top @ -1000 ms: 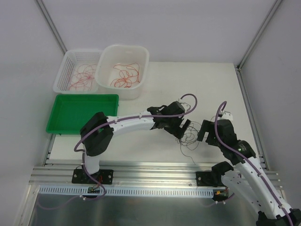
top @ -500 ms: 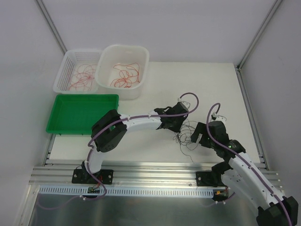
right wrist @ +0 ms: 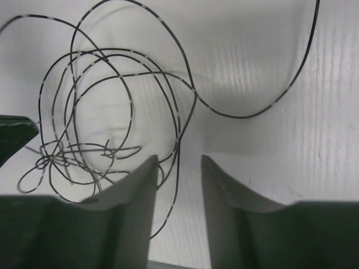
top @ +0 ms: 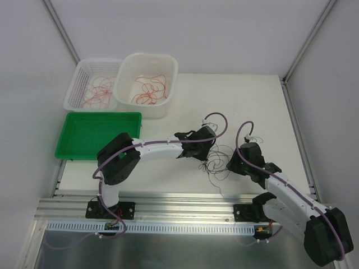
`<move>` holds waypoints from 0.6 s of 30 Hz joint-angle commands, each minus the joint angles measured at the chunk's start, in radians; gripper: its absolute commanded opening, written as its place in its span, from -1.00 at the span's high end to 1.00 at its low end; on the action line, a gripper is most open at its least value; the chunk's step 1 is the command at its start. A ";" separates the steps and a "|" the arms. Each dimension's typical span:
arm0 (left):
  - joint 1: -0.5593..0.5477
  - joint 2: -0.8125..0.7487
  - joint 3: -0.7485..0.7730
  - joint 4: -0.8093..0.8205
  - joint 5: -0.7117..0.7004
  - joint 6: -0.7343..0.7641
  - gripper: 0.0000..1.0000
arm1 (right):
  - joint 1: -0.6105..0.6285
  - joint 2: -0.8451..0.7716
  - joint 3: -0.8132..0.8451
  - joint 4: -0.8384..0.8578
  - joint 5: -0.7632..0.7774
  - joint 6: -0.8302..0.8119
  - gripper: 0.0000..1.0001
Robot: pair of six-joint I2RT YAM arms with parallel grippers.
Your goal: Untangle the cables
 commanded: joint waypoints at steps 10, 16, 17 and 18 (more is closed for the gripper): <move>0.153 -0.295 -0.177 0.052 -0.040 -0.049 1.00 | -0.003 -0.027 0.090 -0.076 0.091 -0.080 0.99; 0.324 -0.551 -0.381 0.032 -0.091 -0.036 1.00 | -0.048 -0.182 0.269 -0.361 0.295 -0.181 0.99; 0.356 -0.584 -0.391 0.011 -0.108 -0.027 1.00 | -0.055 -0.196 0.327 -0.385 0.308 -0.195 0.99; 0.371 -0.647 -0.397 -0.005 -0.128 -0.007 1.00 | -0.063 -0.208 0.363 -0.427 0.327 -0.209 0.99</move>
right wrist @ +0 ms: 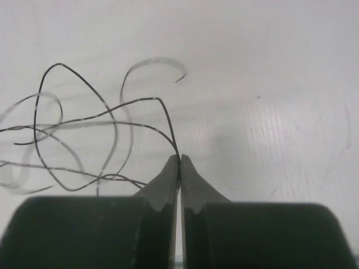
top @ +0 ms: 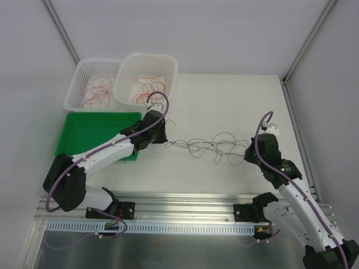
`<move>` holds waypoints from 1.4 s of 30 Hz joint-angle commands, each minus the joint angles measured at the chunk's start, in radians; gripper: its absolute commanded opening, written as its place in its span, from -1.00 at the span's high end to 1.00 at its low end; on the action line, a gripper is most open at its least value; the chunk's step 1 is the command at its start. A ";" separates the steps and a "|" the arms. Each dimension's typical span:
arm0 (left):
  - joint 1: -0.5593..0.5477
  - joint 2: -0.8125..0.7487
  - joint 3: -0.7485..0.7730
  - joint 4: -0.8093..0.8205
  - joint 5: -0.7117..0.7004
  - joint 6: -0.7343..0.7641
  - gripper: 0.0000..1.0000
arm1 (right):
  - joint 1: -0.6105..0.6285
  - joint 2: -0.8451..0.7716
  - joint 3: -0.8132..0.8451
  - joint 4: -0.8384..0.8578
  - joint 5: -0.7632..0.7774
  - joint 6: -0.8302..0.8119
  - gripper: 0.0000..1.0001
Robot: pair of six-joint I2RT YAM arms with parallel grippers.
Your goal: Untangle the cables
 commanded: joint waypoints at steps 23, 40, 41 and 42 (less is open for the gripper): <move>0.197 -0.396 0.033 -0.227 0.050 0.125 1.00 | -0.108 0.030 0.339 -0.303 0.014 -0.160 0.20; 0.169 -0.489 0.143 -0.233 0.238 0.122 1.00 | 0.079 0.213 0.080 0.040 -0.304 -0.077 -0.43; 0.169 -0.494 0.150 -0.241 0.233 0.127 1.00 | 0.088 0.234 0.074 0.074 -0.306 -0.074 -0.42; 0.169 -0.500 0.156 -0.245 0.230 0.130 1.00 | 0.113 0.254 0.074 0.095 -0.306 -0.074 -0.43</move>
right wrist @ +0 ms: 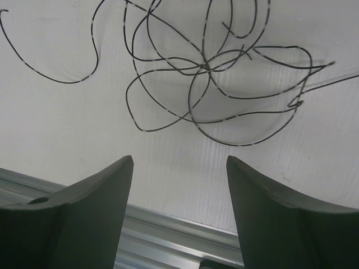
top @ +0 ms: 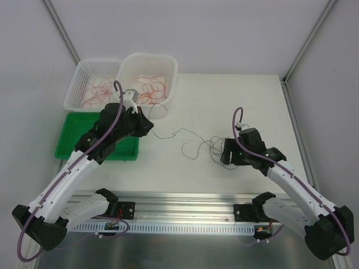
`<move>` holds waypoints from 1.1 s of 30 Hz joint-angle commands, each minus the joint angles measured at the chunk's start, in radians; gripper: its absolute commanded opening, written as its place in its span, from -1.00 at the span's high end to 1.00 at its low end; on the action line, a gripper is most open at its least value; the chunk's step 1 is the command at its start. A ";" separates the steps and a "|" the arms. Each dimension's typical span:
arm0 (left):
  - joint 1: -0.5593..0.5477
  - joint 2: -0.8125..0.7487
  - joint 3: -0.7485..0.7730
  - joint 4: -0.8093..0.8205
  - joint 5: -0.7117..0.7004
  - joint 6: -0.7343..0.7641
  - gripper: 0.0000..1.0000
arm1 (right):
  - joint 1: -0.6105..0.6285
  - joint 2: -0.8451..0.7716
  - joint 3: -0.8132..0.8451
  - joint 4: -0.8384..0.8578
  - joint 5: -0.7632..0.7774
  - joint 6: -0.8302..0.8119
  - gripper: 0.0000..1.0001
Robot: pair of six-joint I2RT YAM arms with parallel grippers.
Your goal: Untangle the cables
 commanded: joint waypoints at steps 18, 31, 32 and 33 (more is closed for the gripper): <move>-0.008 -0.057 0.111 -0.093 -0.120 0.089 1.00 | 0.167 0.460 0.118 0.248 0.139 -0.129 -0.23; 0.021 0.011 0.225 -0.274 -0.695 0.246 1.00 | -0.020 0.136 0.346 -0.154 0.423 -0.147 0.99; 0.032 0.018 0.228 -0.289 -0.762 0.258 1.00 | -0.059 0.063 0.368 -0.189 0.401 -0.147 0.99; 0.050 0.021 0.231 -0.305 -0.786 0.262 1.00 | -0.139 0.032 0.418 -0.200 0.386 -0.147 0.99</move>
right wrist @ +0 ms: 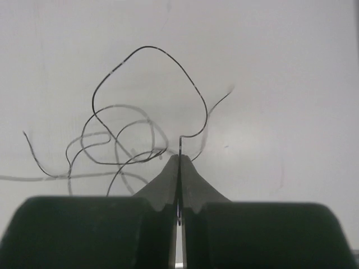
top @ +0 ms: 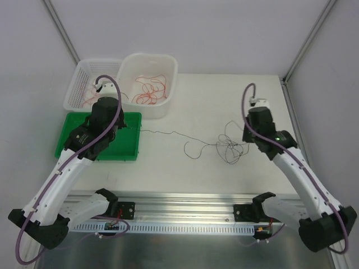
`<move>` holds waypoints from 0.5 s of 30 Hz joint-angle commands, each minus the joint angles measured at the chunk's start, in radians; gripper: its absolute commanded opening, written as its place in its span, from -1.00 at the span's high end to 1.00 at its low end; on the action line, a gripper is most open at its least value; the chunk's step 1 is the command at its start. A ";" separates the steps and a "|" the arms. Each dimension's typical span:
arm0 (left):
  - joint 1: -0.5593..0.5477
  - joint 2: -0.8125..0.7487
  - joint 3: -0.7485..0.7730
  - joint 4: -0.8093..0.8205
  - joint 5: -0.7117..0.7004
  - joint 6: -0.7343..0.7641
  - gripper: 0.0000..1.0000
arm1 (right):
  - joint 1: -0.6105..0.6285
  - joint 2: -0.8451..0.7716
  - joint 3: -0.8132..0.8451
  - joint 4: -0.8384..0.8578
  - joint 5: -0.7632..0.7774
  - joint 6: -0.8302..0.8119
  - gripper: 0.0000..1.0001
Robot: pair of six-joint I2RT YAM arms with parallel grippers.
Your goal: Untangle the cables
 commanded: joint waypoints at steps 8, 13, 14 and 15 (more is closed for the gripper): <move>0.112 0.016 0.086 -0.095 -0.277 0.097 1.00 | -0.261 -0.296 0.313 -0.102 -0.039 0.008 0.99; 0.113 0.003 0.066 -0.099 -0.198 0.090 1.00 | -0.261 -0.235 0.266 -0.114 -0.080 0.031 0.95; 0.113 -0.005 0.065 -0.098 -0.170 0.085 1.00 | -0.261 -0.229 0.237 -0.111 -0.096 0.039 0.95; 0.113 -0.011 0.059 -0.099 -0.133 0.084 1.00 | -0.261 -0.221 0.203 -0.103 -0.114 0.047 0.95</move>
